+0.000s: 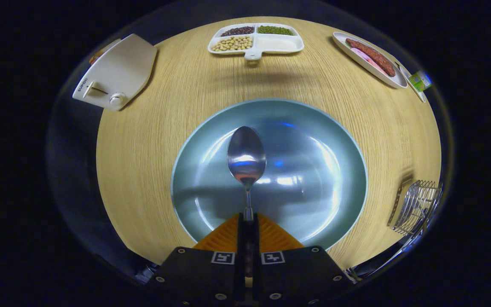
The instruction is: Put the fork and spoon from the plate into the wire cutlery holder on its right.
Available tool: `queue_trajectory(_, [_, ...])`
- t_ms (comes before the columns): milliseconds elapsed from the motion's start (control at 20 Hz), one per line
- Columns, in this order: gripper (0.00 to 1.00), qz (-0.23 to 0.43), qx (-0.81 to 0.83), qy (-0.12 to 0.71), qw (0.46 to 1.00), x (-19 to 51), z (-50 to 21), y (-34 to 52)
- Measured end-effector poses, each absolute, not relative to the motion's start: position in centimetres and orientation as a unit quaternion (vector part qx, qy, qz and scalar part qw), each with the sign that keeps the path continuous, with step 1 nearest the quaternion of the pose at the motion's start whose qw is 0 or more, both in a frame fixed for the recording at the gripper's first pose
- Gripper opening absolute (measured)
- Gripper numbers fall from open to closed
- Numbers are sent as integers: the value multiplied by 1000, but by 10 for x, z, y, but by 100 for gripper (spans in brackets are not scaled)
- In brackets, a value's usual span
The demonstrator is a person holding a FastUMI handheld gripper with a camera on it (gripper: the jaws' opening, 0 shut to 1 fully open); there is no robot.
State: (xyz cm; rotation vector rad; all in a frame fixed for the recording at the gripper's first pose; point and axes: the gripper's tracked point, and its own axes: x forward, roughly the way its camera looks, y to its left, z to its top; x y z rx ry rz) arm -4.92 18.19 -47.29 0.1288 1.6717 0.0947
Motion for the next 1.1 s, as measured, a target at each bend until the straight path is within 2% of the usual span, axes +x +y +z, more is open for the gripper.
queue_trajectory(100, [5,50,61,730,678,-45,-466,180])
queue_trajectory(400, [4,60,76,703,705,-42,-424,143])
queue_trajectory(650, [4,42,65,683,726,-55,-384,74])
queue_trajectory(1100, [5,-10,52,680,732,-97,-348,-32])
